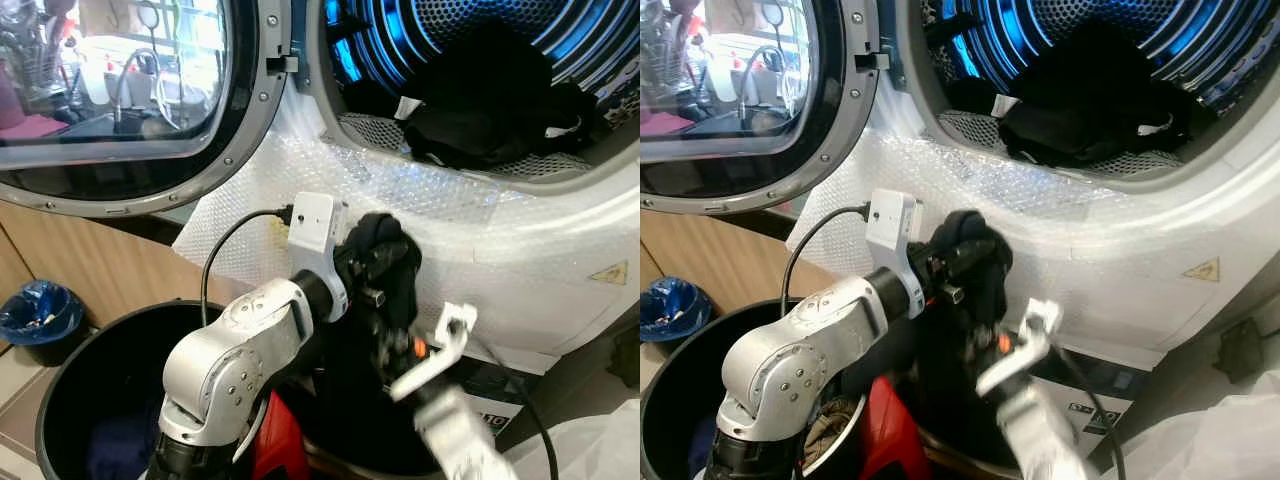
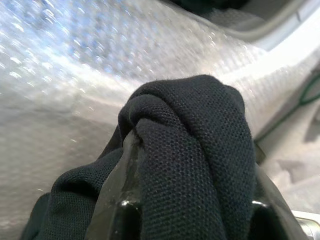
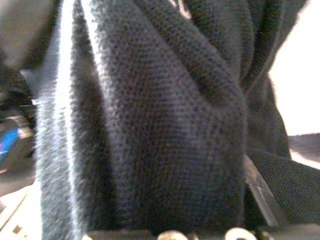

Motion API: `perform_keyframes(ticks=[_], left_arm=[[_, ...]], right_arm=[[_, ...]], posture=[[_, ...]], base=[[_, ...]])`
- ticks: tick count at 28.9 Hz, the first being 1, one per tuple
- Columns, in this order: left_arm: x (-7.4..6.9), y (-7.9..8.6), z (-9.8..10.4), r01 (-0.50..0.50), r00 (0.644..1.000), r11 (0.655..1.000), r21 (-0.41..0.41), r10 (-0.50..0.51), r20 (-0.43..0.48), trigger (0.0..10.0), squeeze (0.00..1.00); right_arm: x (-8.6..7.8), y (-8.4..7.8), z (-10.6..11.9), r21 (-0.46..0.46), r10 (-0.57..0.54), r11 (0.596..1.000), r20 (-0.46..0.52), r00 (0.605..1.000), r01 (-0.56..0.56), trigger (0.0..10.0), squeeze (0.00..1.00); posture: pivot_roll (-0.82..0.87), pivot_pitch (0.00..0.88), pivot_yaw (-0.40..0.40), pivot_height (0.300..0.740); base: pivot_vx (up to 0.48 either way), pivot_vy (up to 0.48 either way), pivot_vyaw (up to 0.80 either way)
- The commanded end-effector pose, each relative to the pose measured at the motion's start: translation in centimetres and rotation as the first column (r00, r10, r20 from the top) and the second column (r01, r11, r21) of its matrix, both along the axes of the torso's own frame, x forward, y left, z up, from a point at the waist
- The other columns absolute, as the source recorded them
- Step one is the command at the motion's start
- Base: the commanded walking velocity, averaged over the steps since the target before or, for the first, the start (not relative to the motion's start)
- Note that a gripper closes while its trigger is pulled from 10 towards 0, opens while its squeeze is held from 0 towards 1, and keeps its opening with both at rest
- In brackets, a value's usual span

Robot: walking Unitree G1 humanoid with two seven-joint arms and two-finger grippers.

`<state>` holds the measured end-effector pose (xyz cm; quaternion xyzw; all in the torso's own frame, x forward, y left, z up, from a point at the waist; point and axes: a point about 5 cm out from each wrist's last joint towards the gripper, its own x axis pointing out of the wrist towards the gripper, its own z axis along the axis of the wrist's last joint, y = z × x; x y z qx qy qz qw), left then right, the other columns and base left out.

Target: Clothes washing

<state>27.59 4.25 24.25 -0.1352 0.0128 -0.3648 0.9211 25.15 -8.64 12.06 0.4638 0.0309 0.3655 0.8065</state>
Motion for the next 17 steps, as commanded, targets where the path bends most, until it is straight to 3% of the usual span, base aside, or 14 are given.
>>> perform_keyframes(ticks=[1, 5, 6, 7, 14, 17], left_arm=[[0.1, 1.1, 1.8, -0.043, 0.995, 0.998, -0.042, 0.047, 0.086, 10.0, 0.0], [0.1, 1.7, 2.2, -0.044, 0.993, 0.998, -0.045, 0.049, 0.107, 10.0, 0.0], [0.1, 1.8, 2.3, -0.037, 0.992, 0.998, -0.048, 0.042, 0.118, 10.0, 0.71], [0.0, 1.8, 2.5, -0.027, 0.991, 0.998, -0.055, 0.034, 0.126, 10.0, 1.0], [-0.9, 2.2, 3.5, 0.07, 0.982, 0.994, -0.081, -0.055, 0.179, 10.0, 1.0], [-1.5, 3.7, 3.6, 0.105, 0.972, 0.994, -0.012, -0.1, 0.211, 10.0, 1.0]], right_arm=[[-1.3, 1.2, 0.9, 0.063, 0.113, 0.991, 0.06, 0.992, -0.117, 0.0, 0.0], [-1.3, 0.7, 0.0, 0.014, 0.102, 0.995, 0.037, 0.994, -0.102, 0.0, 0.0], [-1.2, 0.6, -0.2, 0.008, 0.091, 0.996, 0.027, 0.995, -0.091, 0.0, 0.0], [-1.1, 0.5, -0.3, 0.007, 0.084, 0.996, 0.021, 0.996, -0.084, 0.0, 0.0], [-1.0, 0.6, -0.8, -0.029, 0.088, 0.996, 0.016, 0.996, -0.088, 0.0, 0.0], [-1.0, 0.4, -1.5, -0.068, 0.073, 0.995, 0.003, 0.997, -0.073, 0.0, 0.0]], posture=[[0.0, 0.032, -0.005, 0.74], [0.0, 0.032, -0.005, 0.74], [0.0, 0.042, -0.006, 0.74], [0.0, 0.046, -0.006, 0.74], [0.01, 0.06, -0.007, 0.74], [0.02, 0.069, -0.008, 0.74]], base=[[0.0, 0.0, 0.0], [0.0, 0.0, 0.0], [0.0, 0.0, 0.0], [0.0, 0.0, 0.0], [0.0, 0.0, 0.0], [0.0, 0.0, 0.0]])
